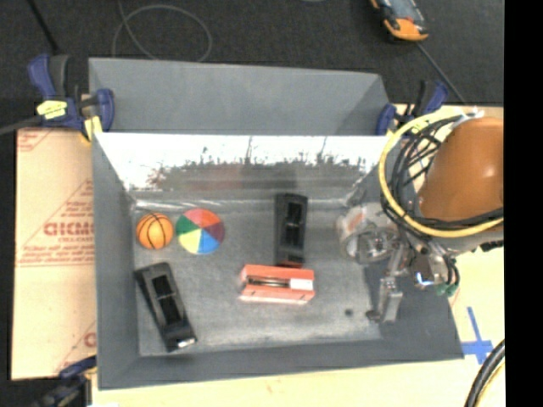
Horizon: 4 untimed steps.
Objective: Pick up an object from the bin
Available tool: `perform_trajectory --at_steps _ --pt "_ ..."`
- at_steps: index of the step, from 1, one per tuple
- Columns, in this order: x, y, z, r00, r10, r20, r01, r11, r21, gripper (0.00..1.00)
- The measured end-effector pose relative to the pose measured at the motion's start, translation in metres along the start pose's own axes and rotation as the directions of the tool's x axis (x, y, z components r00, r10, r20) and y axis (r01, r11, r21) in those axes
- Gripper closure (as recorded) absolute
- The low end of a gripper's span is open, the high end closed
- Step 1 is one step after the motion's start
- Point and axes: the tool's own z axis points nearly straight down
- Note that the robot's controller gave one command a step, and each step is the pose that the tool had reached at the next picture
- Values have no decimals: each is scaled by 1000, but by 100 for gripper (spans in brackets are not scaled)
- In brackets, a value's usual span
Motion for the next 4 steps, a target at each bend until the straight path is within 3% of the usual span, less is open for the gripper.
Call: perform_trajectory --at_steps 1,2,3,4 --pt "-2 0 -4 1000 -4 8 4 1000 1 0" --pt "-12 39 56 996 -94 12 94 996 3 0" --pt "-12 125 62 994 -111 10 111 994 -1 0" --pt "-24 89 106 998 66 17 -66 998 -6 0"
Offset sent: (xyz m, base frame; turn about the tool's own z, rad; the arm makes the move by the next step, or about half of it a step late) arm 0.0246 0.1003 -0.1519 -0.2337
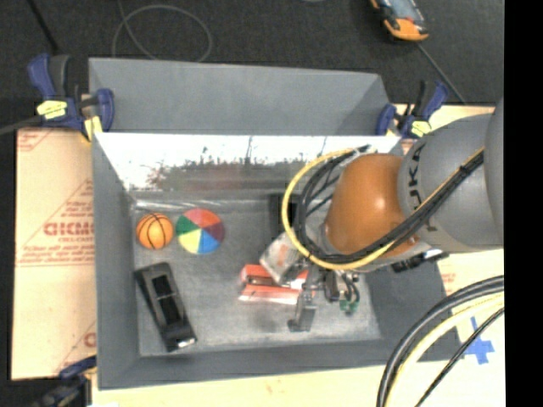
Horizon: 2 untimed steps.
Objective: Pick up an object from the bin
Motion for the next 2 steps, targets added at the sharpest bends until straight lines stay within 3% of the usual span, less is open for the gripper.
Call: perform_trajectory --at_steps 1,2 --pt "-38 -1 30 952 -306 18 306 952 4 0" --pt "-13 5 43 999 -35 -1 35 999 6 100"
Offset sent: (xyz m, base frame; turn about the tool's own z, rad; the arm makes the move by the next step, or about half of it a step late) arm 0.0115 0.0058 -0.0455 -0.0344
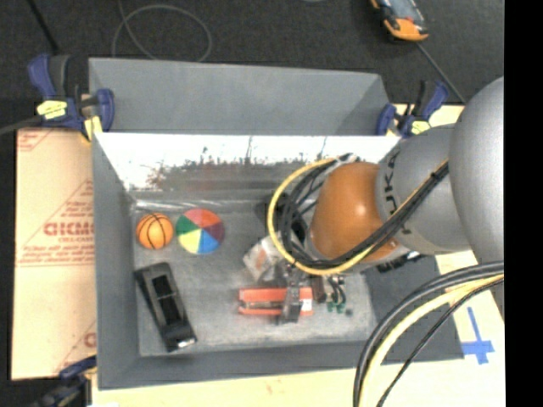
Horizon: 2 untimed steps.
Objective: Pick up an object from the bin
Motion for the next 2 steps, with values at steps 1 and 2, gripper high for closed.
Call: perform_trajectory --at_steps 1,2 --pt "0 0 0 1000 0 0 0 1000 0 100" --pt "1 0 -3 1000 -1 -4 1 1000 0 100"
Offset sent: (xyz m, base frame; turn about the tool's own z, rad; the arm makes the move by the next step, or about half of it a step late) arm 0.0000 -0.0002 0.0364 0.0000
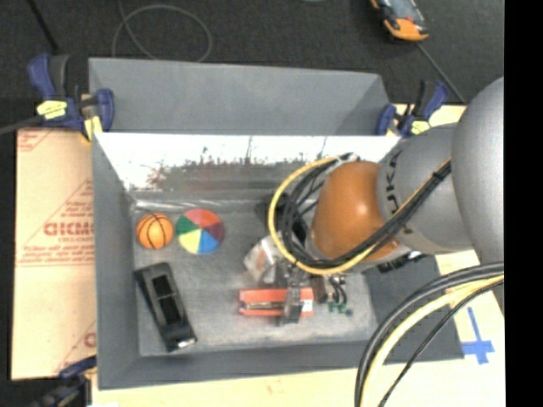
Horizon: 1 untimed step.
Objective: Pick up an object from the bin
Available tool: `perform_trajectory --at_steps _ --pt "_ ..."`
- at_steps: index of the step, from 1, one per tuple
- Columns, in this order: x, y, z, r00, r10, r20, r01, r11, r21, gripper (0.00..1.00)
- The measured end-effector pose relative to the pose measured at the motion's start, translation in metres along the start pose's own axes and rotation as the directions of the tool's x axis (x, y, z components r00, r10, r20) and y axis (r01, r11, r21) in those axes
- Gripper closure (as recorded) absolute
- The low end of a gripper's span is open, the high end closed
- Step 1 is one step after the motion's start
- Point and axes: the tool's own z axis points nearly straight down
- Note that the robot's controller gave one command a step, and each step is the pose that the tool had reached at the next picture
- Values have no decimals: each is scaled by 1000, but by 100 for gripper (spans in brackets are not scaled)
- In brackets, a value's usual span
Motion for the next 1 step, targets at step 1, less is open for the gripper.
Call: perform_trajectory --at_steps 1 --pt "1 0 -10 1000 -1 -6 1 1000 0 100"
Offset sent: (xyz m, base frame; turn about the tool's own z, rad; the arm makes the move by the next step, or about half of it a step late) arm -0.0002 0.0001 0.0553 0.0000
